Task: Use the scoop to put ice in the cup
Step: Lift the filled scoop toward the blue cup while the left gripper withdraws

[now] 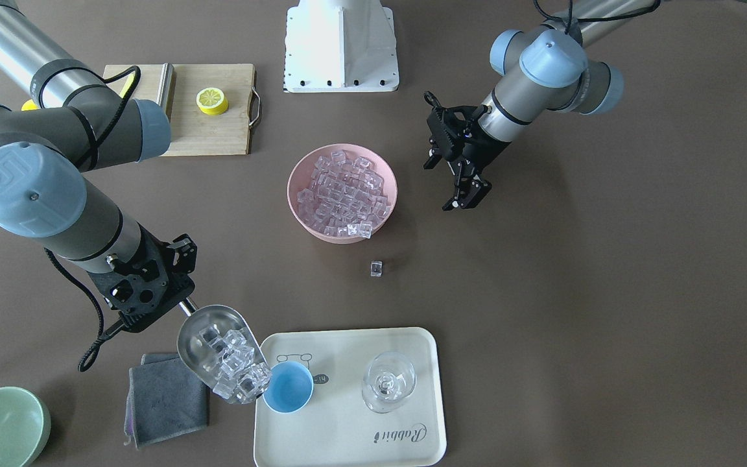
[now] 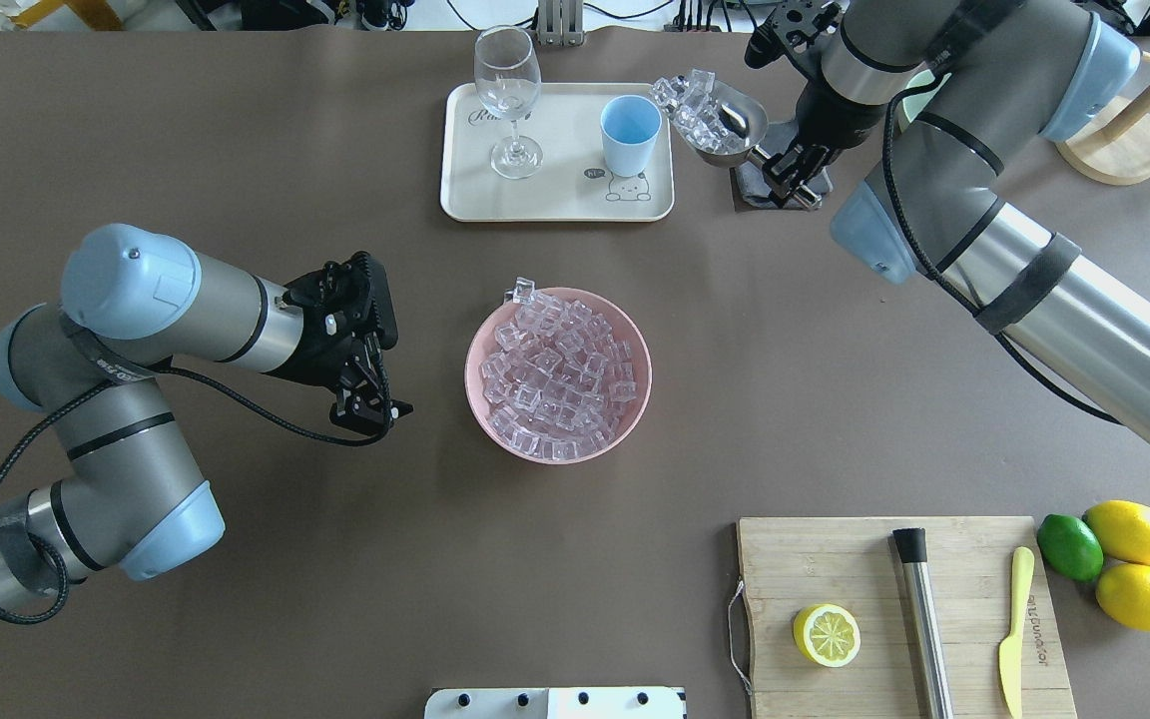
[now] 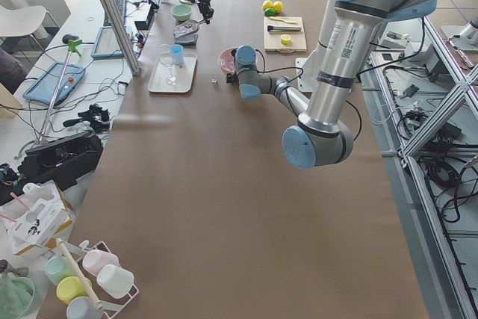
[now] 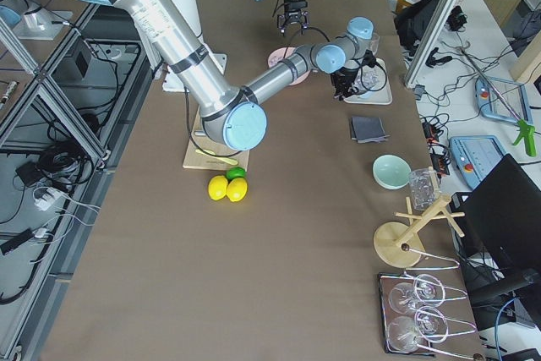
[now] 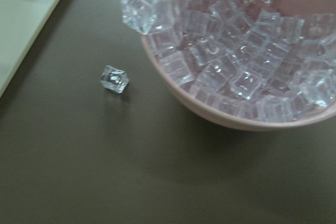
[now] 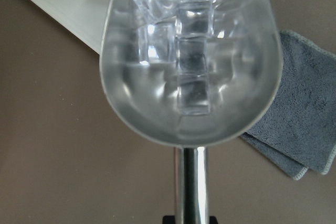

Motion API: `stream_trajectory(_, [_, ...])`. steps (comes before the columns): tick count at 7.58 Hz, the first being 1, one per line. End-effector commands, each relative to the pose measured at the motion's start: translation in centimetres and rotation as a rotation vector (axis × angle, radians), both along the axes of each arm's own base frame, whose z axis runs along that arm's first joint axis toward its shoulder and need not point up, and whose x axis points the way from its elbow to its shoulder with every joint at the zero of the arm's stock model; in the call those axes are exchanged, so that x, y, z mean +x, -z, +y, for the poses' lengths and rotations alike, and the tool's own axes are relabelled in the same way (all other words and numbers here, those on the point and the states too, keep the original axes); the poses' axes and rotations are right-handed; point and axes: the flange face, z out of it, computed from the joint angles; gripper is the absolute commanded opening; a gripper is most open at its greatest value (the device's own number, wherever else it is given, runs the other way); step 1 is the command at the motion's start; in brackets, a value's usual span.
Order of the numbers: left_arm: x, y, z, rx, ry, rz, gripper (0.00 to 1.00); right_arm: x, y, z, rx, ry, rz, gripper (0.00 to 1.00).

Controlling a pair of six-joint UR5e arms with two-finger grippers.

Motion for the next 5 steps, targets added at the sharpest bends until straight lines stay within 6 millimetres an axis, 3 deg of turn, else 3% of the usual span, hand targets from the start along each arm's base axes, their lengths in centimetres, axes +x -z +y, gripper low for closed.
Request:
stream_trajectory(1, [-8.5,-4.2,-4.4,-0.158,0.184,-0.07,0.99,-1.3,1.5,-1.4,-0.033,0.046,0.04,0.0])
stream_trajectory(3, [-16.6,-8.2,-8.1,-0.26,0.354,-0.096,0.99,-1.7,2.5,-2.0,-0.048,0.112,0.089,0.0])
stream_trajectory(5, [-23.0,-12.8,-9.1,-0.347,0.438,-0.136,0.99,-1.7,3.5,-2.0,-0.069,0.138,0.119,0.0])
